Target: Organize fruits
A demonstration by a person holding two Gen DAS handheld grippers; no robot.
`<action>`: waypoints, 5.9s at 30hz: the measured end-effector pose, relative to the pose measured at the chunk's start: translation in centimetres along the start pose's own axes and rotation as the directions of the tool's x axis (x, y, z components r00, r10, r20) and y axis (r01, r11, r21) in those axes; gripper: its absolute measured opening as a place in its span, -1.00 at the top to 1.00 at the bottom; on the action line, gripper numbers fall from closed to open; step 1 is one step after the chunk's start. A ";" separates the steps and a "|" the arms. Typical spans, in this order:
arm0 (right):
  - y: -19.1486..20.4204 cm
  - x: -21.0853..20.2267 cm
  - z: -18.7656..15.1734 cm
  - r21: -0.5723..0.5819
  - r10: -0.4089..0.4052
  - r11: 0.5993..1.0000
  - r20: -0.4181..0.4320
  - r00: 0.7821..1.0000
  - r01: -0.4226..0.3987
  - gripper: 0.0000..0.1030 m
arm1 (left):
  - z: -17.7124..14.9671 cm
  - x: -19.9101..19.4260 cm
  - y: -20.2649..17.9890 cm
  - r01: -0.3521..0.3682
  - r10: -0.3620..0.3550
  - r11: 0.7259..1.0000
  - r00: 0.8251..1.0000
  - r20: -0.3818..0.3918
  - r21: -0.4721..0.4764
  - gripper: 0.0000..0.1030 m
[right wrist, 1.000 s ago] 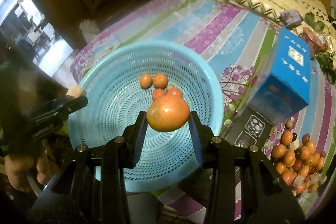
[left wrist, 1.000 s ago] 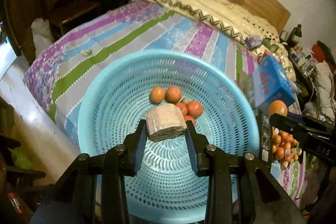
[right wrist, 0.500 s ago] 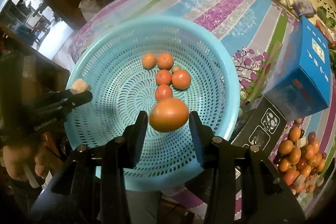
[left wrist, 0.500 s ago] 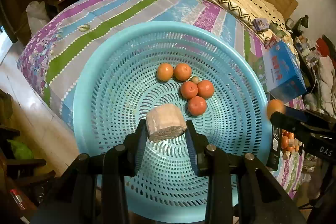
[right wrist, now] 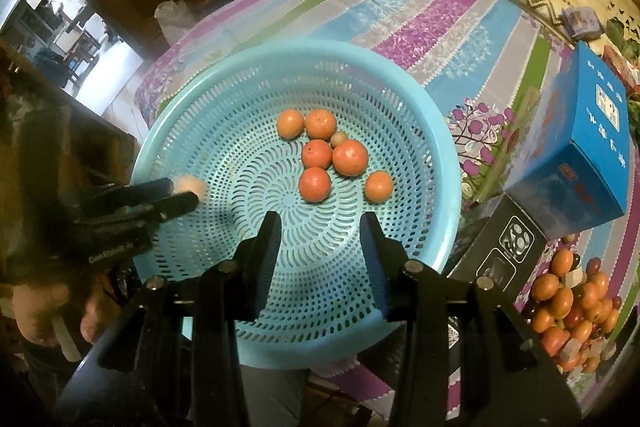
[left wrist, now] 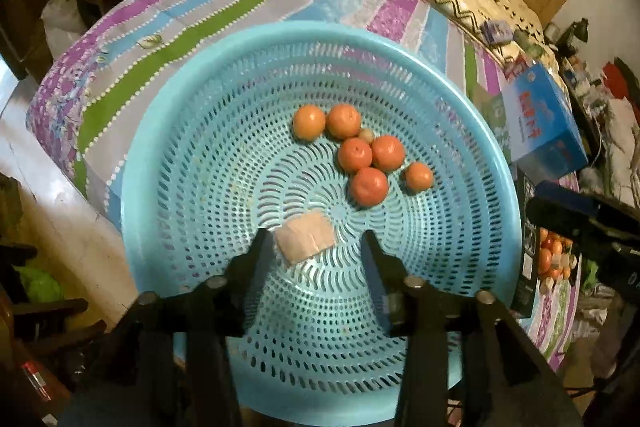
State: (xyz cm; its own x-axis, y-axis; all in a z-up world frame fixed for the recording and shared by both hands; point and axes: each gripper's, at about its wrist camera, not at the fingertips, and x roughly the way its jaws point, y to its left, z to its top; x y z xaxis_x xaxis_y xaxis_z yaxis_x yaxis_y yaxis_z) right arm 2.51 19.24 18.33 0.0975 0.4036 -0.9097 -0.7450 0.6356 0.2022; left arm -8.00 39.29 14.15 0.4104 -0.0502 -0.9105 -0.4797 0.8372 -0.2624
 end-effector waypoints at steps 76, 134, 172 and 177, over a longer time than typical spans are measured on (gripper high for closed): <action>-26.7 -9.4 -31.4 0.539 -0.557 0.758 0.244 0.794 0.367 -0.96 | -16.4 10.4 -36.9 0.107 -0.200 0.812 0.975 0.101 0.574 -0.99; -21.6 -21.2 -36.3 0.604 -0.685 0.701 0.426 0.591 0.379 -0.99 | -19.1 -2.2 -41.3 -0.080 -0.183 0.840 0.890 0.418 0.537 -1.00; -13.6 -22.7 -32.0 0.431 -0.594 0.803 0.521 0.612 0.412 -0.99 | -17.7 -7.8 -36.0 -0.045 -0.176 0.904 0.868 0.465 0.426 -1.00; -13.6 -22.4 -31.8 0.427 -0.580 0.812 0.520 0.627 0.396 -0.99 | -17.7 -7.7 -35.9 -0.048 -0.172 0.903 0.870 0.462 0.427 -1.00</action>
State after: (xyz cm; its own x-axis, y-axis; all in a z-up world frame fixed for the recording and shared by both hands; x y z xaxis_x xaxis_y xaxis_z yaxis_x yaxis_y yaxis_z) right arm -10.51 -19.35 24.44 0.8361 0.2269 -0.4995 -0.2846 0.9578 -0.0414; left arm -7.65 -0.03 24.97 0.7978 0.0638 -0.5996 -0.1222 0.9909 -0.0571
